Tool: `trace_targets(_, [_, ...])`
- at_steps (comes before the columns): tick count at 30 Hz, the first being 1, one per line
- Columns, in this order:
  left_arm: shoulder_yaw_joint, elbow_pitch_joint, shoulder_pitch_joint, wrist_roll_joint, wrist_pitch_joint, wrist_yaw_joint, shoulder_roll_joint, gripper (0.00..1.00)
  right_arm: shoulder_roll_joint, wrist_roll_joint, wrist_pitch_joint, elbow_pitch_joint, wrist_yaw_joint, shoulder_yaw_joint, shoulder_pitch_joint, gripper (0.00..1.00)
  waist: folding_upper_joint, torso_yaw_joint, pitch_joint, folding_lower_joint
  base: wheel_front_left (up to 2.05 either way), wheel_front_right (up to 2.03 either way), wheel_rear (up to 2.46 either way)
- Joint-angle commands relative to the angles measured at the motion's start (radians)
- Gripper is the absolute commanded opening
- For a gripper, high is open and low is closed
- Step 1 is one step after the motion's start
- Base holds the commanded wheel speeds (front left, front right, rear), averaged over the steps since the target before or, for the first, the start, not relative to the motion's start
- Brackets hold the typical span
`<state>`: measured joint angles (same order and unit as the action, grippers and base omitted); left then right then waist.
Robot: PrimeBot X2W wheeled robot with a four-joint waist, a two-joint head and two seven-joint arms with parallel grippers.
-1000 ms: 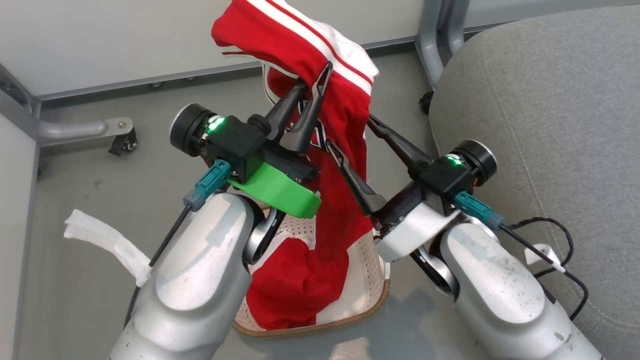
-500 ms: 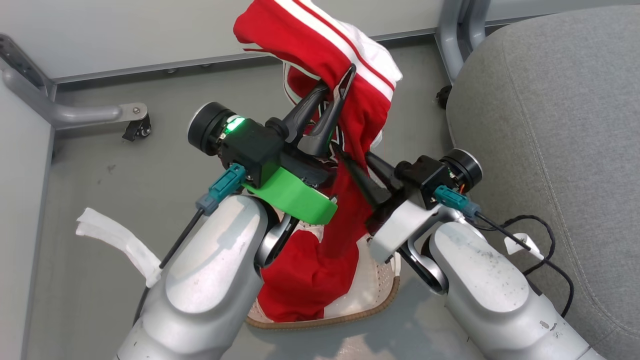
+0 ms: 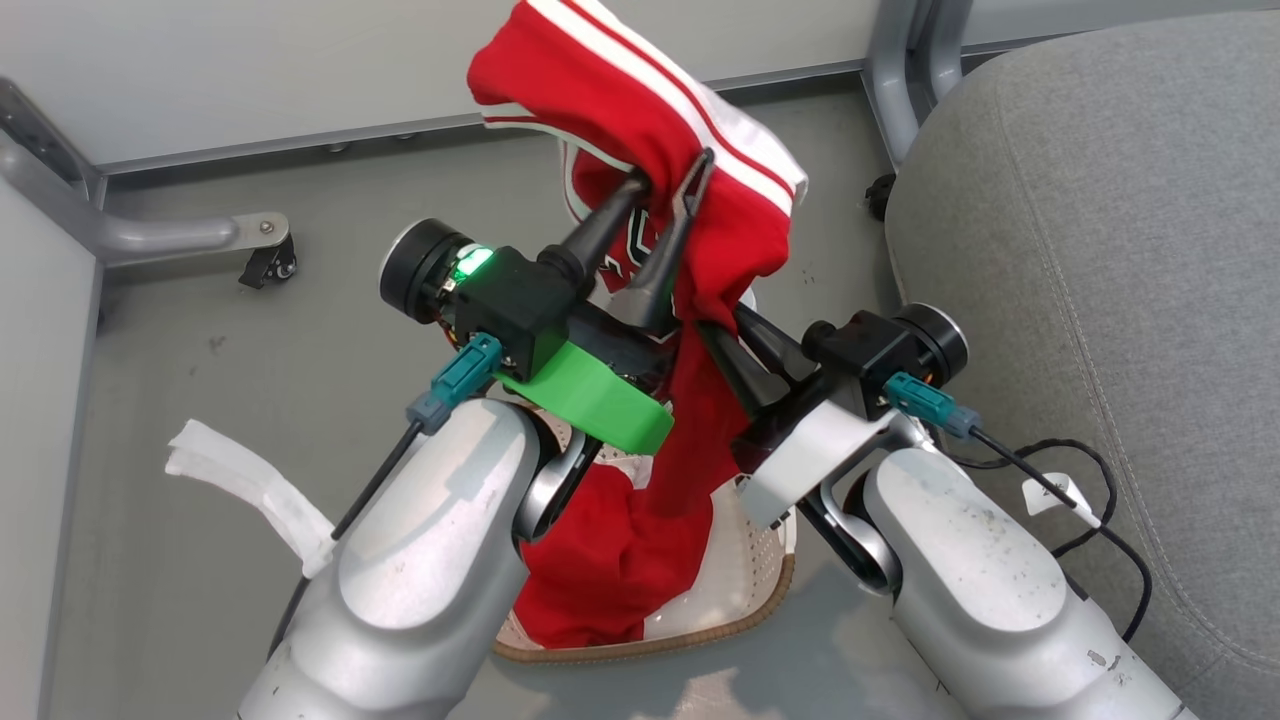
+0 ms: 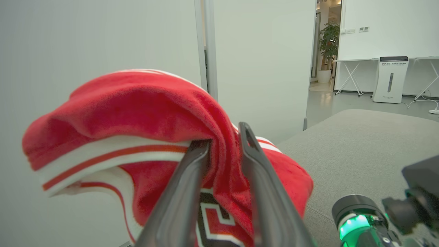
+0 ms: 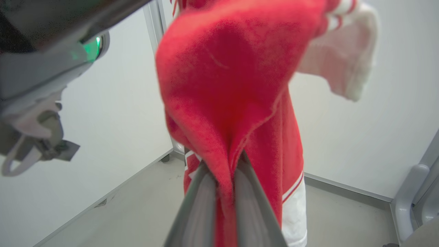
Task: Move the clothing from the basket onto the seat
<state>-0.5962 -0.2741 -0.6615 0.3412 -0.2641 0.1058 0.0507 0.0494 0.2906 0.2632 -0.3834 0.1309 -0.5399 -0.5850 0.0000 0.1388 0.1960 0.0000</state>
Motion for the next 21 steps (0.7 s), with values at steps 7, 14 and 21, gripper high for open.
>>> trace_targets(7, [-0.007,-0.01,0.017,-0.014,-0.001,-0.007,0.0,1.0,0.002,0.009,0.002,0.016,0.0,0.019,0.019,0.0,0.0,-0.004,-0.004,0.0,0.0,0.0,0.0])
trace_targets(14, [-0.013,-0.019,0.025,-0.022,-0.001,-0.007,0.0,1.0,0.002,-0.001,0.002,0.016,0.0,0.063,0.03,0.0,0.0,-0.011,-0.005,0.0,0.0,0.0,0.0])
trace_targets(21, [-0.004,-0.033,0.046,-0.046,0.0,-0.004,0.011,1.0,0.003,-0.038,0.002,0.041,0.0,0.142,0.066,0.0,0.0,-0.066,-0.004,0.0,0.0,0.0,0.0])
